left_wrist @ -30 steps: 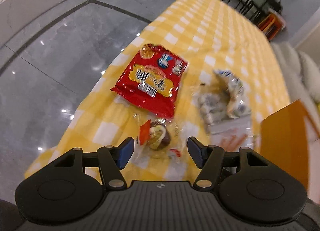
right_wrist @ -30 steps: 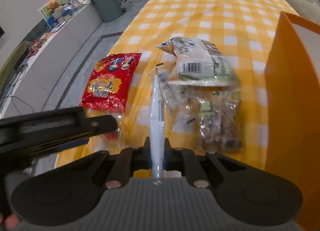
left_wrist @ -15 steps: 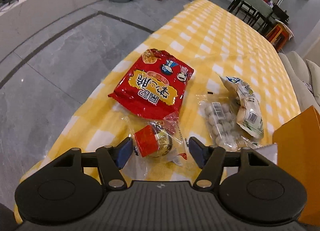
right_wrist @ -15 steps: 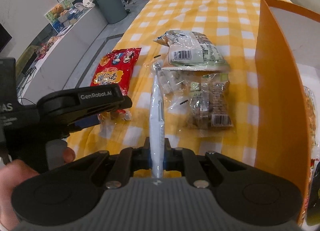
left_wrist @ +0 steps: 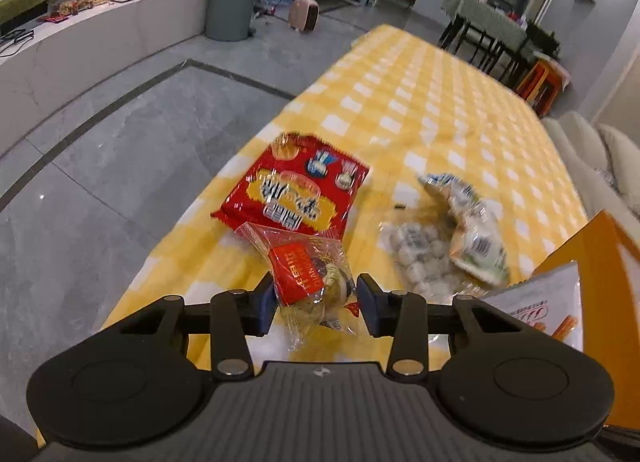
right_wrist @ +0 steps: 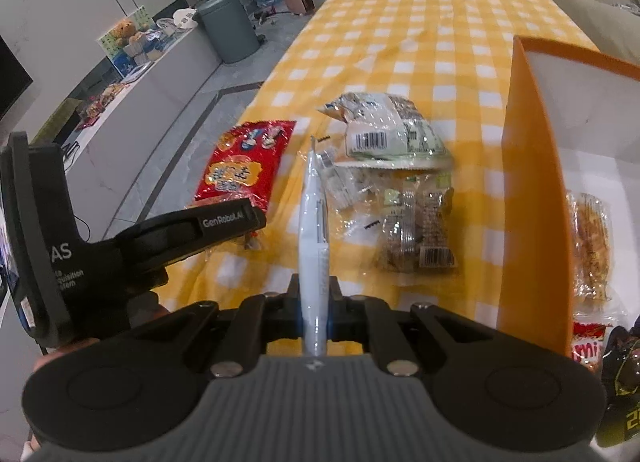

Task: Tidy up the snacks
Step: 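Drop the white bag into the box with the right tool while the left tool carries its bag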

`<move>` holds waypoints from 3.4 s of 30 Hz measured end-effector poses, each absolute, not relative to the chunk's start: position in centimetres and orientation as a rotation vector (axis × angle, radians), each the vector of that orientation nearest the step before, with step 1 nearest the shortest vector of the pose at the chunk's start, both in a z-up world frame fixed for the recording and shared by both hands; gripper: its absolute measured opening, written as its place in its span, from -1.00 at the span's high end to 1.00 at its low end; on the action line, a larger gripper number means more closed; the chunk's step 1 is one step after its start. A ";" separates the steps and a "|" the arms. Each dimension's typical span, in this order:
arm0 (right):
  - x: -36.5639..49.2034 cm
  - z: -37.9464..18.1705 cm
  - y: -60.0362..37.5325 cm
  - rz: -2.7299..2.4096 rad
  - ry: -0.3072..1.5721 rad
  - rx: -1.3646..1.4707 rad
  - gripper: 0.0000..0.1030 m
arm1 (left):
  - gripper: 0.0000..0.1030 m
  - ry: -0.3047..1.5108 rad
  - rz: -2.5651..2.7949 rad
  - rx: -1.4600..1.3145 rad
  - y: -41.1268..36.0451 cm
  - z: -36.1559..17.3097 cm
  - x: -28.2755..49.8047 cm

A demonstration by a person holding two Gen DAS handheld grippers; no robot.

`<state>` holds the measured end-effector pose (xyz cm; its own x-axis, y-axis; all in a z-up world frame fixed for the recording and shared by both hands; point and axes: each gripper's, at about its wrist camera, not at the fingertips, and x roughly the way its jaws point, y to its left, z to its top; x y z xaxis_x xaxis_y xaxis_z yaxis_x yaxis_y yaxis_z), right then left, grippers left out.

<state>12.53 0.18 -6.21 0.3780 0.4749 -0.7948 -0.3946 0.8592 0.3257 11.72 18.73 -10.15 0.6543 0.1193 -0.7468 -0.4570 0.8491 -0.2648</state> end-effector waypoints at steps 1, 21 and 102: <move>12.4 -5.9 0.1 0.559 1.039 0.088 0.86 | 0.08 0.788 0.341 -0.468 18.8 -9.8 11.6; 10.7 2.4 -6.1 0.548 0.870 0.264 0.86 | 0.08 0.567 0.150 -0.499 15.8 -0.6 8.0; 21.5 -7.8 -20.8 0.157 1.137 0.479 -0.34 | 0.07 0.805 -0.119 -0.287 3.0 -2.1 12.2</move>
<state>21.54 -20.82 -7.75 0.4216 0.3588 -0.8327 0.1197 0.8883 0.4434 12.17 3.01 -2.11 0.6887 -0.2130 -0.6930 -0.0044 0.9546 -0.2978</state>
